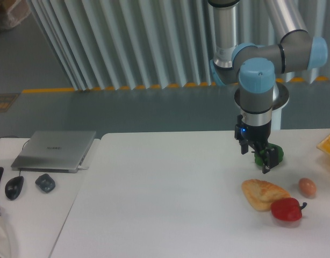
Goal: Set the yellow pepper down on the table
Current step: 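Lower the green pepper onto the table and open the gripper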
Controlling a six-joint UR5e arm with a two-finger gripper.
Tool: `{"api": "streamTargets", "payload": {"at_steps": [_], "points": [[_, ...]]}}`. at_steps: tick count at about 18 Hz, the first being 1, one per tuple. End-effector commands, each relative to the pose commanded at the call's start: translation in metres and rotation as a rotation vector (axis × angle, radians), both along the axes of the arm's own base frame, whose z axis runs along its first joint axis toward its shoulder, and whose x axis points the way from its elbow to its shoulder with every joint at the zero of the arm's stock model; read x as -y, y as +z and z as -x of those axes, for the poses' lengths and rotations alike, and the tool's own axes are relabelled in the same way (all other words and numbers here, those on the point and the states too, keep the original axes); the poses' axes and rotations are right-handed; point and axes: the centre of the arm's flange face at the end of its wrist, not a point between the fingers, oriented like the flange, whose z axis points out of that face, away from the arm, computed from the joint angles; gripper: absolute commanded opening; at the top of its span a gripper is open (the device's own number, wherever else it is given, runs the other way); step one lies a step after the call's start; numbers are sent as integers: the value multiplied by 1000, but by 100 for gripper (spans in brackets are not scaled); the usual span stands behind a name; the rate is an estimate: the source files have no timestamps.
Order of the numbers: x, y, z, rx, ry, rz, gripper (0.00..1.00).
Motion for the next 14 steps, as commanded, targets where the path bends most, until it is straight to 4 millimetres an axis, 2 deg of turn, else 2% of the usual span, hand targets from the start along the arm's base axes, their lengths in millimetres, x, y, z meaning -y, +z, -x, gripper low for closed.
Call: {"api": "streamTargets", "payload": {"at_steps": [9, 14], "points": [[5, -5, -2, -21, 20, -22, 100], [13, -3, 9, -47, 24, 1, 100]]}}
